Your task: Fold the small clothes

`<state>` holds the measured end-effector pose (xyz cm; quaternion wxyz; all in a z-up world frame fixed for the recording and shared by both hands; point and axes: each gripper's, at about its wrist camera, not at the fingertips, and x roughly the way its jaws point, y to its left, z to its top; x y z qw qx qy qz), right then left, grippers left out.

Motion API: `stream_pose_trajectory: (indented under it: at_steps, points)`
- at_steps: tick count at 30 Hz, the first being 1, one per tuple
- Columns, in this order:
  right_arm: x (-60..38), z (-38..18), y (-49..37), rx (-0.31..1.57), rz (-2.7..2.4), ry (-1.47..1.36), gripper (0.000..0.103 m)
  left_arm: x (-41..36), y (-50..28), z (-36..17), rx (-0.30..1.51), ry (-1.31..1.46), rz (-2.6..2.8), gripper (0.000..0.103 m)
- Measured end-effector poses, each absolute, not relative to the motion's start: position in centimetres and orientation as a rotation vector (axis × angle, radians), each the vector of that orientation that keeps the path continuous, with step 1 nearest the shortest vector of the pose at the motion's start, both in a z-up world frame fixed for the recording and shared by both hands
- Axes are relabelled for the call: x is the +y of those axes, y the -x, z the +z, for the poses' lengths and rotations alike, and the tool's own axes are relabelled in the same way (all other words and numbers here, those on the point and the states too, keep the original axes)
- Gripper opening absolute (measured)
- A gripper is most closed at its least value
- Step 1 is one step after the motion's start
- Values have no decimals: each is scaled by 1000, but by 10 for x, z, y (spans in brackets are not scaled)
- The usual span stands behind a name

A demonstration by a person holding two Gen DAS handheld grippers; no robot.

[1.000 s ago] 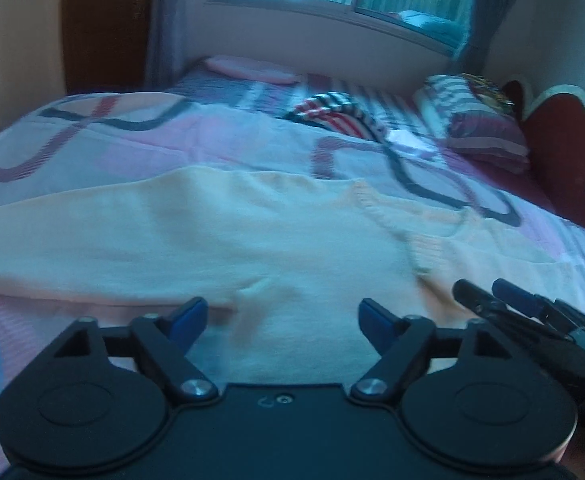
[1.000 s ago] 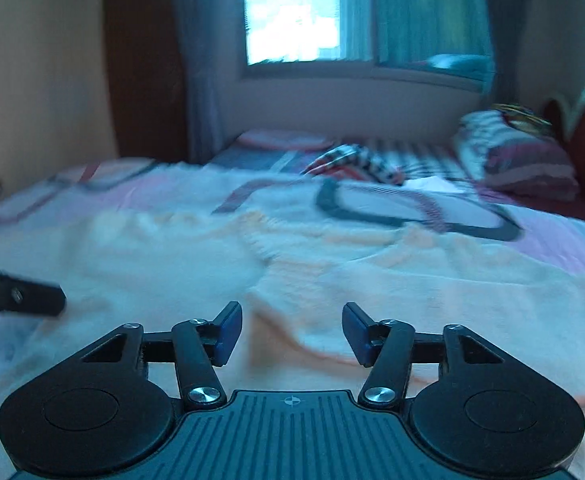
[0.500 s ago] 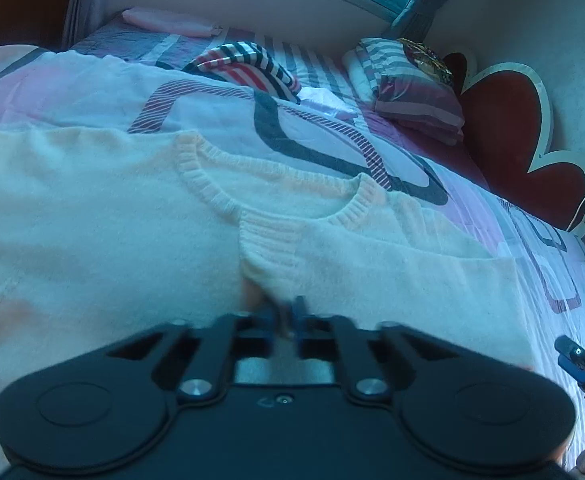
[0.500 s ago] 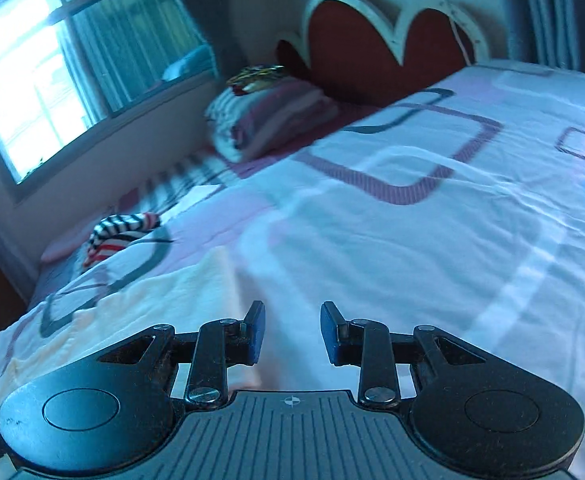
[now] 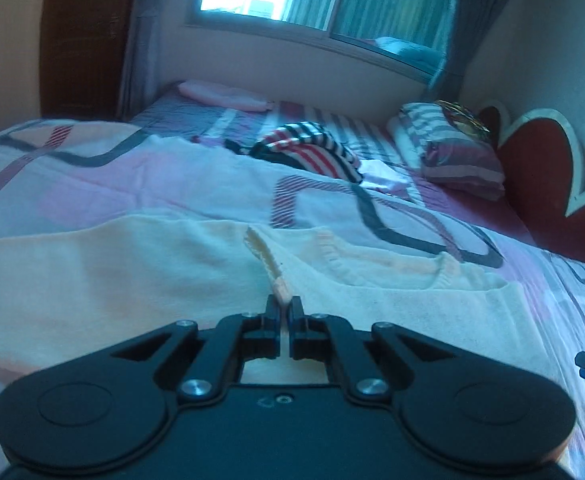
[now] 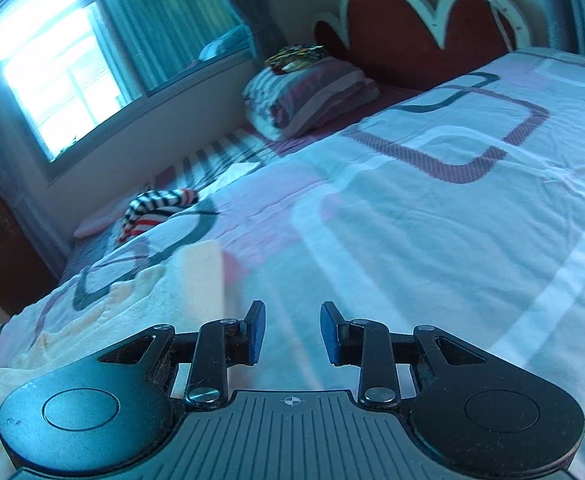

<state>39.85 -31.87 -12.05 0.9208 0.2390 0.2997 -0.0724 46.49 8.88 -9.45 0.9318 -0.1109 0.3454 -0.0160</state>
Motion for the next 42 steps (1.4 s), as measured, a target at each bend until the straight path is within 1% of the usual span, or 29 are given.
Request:
stream_pose_trajectory:
  at_steps: [1,2,7,10,11,13,15,16,17,18,19,23,25,26,28,31,33,36,42]
  points:
    - [-314,-120,-400,621,-127,-477,18,93,-464,-97,710,233,-25,2]
    - [-308,-119,-403,628,-109,-460,13,94,-463,-98,712,234,-21,2]
    - [-281,-119,-411,652,-3,-379,12,97,-460,-113,737,235,-18,2]
    - [-270,-133,-421,717,1,-304,12,100,-463,-124,759,236,-10,3]
    - [-271,-140,-425,754,-22,-286,12,100,-464,-128,769,233,-8,6]
    - [-279,-144,-425,750,-13,-324,12,102,-464,-132,778,219,-5,14]
    - [-279,-137,-424,728,-19,-307,12,104,-460,-128,765,197,26,24]
    - [-279,-133,-423,706,-10,-308,12,102,-456,-122,738,159,77,34]
    - [-276,-129,-424,685,10,-309,12,97,-453,-116,702,115,117,49]
    - [-271,-127,-427,678,32,-308,12,90,-450,-110,661,83,123,54]
    - [-265,-128,-431,681,57,-309,12,82,-450,-106,643,74,85,56]
    - [-216,-135,-451,708,223,-253,12,32,-470,-110,671,-17,-71,55]
    - [-198,-139,-457,714,287,-206,12,21,-481,-120,699,-32,-84,54]
    - [-193,-141,-459,708,315,-186,12,20,-485,-124,711,-32,-79,52]
    - [-198,-143,-464,700,339,-173,12,28,-490,-132,727,-32,-58,52]
    - [-239,-149,-477,706,168,-180,12,52,-490,-135,722,-14,-29,53]
    - [-274,-153,-490,717,101,-264,0,63,-490,-136,720,-7,-32,53]
    - [-280,-145,-504,711,103,-249,0,60,-497,-131,717,-18,-25,51]
    - [-277,-142,-546,728,86,-243,0,50,-519,-130,722,-8,-38,51]
